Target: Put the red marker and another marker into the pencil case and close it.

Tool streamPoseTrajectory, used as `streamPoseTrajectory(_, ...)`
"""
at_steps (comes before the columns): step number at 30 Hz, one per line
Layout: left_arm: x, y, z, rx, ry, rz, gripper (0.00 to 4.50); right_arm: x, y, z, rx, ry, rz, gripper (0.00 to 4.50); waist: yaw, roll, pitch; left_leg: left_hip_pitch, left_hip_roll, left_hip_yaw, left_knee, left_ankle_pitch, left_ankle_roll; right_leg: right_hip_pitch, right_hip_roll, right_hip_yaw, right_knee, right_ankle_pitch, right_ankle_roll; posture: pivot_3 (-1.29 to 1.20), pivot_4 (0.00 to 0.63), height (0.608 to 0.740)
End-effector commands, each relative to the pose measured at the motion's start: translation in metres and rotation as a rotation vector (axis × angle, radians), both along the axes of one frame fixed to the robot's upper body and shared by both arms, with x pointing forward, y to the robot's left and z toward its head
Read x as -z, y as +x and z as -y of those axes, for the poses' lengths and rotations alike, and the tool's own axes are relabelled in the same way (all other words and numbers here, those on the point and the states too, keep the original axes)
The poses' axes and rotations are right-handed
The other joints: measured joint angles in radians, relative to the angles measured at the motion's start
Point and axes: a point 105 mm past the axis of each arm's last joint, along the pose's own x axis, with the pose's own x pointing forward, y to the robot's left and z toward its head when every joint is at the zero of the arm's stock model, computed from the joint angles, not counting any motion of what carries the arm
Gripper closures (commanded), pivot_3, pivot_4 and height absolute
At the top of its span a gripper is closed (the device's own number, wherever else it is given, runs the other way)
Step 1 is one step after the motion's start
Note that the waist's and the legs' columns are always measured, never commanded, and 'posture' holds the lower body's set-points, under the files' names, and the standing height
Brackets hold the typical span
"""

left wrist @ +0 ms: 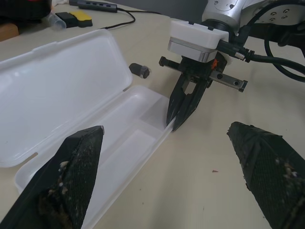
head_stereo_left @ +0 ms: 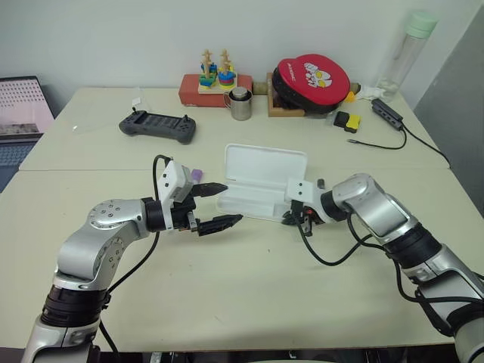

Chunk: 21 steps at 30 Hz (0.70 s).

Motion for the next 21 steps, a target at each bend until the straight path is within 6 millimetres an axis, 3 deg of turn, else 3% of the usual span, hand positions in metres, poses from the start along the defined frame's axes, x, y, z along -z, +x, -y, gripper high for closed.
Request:
streamPoseTrajectory(1, -0.011, -0.008, -0.019, -0.03, 0.016, 0.033, 0.0, -0.029, 0.0, 0.003, -0.058, 0.061, 0.086, 4.47, -0.002, 0.0, 0.0, 0.0, 0.0, 0.0, 0.0, 0.0, 0.0, 0.0, 0.0, 0.0, 0.0, 0.0, 0.0, 0.0, 0.15, 0.74)
streamPoseTrajectory(9, -0.007, -0.02, -0.053, -0.103, 0.074, -0.006, 0.0, -0.028, -0.035, 0.014, -0.206, 0.029, 0.074, 4.47, 0.003, 0.0, 0.0, -0.001, 0.0, -0.002, -0.001, 0.0, 0.0, 0.0, 0.0, 0.0, -0.002, 0.0, 0.0, 0.0, 0.15, 0.74)
streamPoseTrajectory(12, -0.006, -0.022, -0.054, -0.113, 0.077, -0.012, 0.0, -0.019, -0.048, 0.013, -0.249, 0.018, 0.056, 4.47, 0.005, 0.0, 0.0, -0.001, 0.0, -0.002, -0.001, 0.0, 0.0, 0.0, -0.001, 0.0, -0.002, 0.0, 0.0, 0.0, 0.15, 0.74)
streamPoseTrajectory(21, -0.004, -0.019, -0.052, -0.125, 0.077, -0.02, 0.0, -0.012, -0.053, 0.008, -0.263, 0.013, 0.048, 4.47, 0.004, 0.0, 0.0, -0.001, 0.0, -0.001, -0.001, 0.0, 0.0, 0.0, 0.0, 0.0, -0.001, 0.0, 0.0, 0.0, 0.15, 0.74)
